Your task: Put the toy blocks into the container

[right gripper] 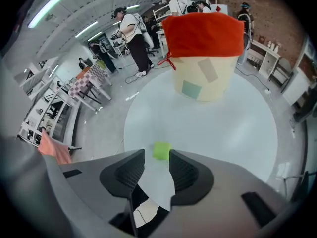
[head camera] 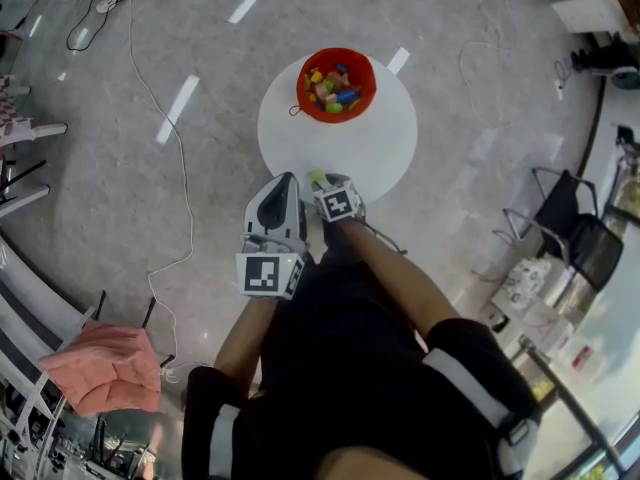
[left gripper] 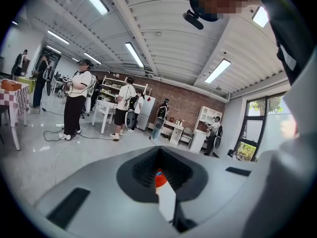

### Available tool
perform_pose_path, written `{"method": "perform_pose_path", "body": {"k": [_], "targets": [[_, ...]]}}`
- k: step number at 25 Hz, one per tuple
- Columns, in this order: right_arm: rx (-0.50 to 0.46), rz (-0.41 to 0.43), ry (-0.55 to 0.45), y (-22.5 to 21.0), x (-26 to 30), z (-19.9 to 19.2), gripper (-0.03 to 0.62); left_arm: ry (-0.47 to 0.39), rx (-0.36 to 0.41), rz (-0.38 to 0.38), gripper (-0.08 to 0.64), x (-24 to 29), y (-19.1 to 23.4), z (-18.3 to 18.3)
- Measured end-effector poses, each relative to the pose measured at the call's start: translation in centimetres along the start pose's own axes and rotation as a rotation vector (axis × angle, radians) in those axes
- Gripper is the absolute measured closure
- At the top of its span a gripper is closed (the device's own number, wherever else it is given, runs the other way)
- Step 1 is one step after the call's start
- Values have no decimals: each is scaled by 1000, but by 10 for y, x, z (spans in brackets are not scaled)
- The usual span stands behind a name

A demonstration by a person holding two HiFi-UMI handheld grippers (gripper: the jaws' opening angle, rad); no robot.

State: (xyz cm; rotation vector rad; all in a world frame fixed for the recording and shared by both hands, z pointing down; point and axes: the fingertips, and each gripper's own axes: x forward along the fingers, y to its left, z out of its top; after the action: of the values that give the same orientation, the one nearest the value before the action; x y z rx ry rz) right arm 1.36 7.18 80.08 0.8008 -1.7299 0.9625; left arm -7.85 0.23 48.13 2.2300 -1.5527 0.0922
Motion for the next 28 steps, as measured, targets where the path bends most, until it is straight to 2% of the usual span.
{"method": "perform_pose_path", "body": {"k": [3, 7, 10, 12, 15, 23, 28], "targets": [[31, 11, 43, 1, 11, -9, 446, -1, -6, 3, 572, 0, 2, 1], [58, 1, 79, -3, 22, -13, 441, -13, -55, 24, 572, 0, 5, 6], [68, -34, 130, -10, 27, -21, 442, -8, -50, 27, 571, 0, 8, 4], [82, -26, 149, -8, 31, -25, 442, 5, -44, 27, 572, -1, 10, 0], [70, -46, 137, -13, 32, -24, 459, 26, -9, 19, 572, -4, 12, -7], [49, -48, 132, -19, 29, -23, 468, -4, -38, 25, 572, 3, 10, 1], [30, -23, 106, -18, 20, -15, 469, 5, -6, 8, 572, 6, 5, 0]]}}
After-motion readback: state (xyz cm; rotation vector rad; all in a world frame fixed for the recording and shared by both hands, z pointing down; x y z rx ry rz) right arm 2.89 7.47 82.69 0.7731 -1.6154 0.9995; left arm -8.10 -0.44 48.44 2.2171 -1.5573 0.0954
